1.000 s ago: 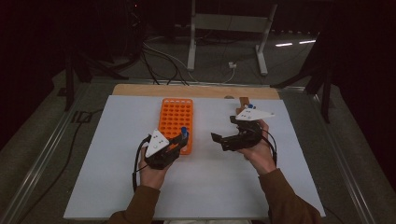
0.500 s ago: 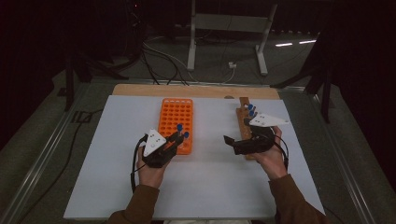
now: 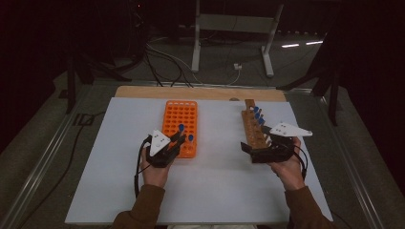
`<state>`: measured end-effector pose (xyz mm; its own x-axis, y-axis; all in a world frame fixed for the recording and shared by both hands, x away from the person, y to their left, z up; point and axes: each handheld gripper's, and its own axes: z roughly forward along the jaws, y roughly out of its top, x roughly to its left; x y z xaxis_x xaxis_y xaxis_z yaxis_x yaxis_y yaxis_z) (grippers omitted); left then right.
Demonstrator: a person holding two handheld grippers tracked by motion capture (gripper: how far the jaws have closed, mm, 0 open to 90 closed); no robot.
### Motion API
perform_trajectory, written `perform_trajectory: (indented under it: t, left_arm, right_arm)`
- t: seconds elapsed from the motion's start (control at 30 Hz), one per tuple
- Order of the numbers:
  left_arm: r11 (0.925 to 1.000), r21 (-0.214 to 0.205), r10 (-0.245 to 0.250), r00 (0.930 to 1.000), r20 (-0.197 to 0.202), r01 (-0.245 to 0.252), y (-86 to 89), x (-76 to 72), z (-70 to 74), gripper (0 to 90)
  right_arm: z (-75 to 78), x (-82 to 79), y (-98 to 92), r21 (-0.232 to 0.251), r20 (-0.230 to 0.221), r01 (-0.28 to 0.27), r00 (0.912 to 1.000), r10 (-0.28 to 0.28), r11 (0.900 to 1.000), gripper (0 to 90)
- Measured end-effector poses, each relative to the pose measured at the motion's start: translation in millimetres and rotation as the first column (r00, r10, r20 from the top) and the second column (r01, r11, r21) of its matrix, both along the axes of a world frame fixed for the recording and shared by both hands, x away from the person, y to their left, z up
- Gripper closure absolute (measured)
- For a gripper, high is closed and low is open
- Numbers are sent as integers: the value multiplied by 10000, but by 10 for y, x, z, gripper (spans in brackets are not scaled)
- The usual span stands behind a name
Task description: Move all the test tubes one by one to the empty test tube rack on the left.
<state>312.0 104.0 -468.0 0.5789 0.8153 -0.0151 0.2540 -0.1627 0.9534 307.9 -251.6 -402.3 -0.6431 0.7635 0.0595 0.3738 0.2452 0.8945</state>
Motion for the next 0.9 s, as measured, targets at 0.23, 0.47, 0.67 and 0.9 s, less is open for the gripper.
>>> perform_trajectory:
  t: [0.23,0.47,0.67,0.9]
  left_arm:
    - [9996,281,6,9996,-295,2,-71,48,-142,779]
    - [9989,476,-7,9980,-638,37,-54,70,-248,779]
    - [9971,754,-4,9955,-947,76,-50,84,-307,779]
    - [9953,965,-7,9940,-1094,113,-72,87,-322,781]
  right_arm:
    - [-21,-16,-108,191,-101,148,9998,-146,9997,0]
    - [-42,-19,-162,262,-144,222,9997,-218,9994,0]
    - [-76,-16,-158,240,-215,210,9996,-205,9995,0]
    - [-127,-2,-165,195,-361,226,9991,-219,9996,0]
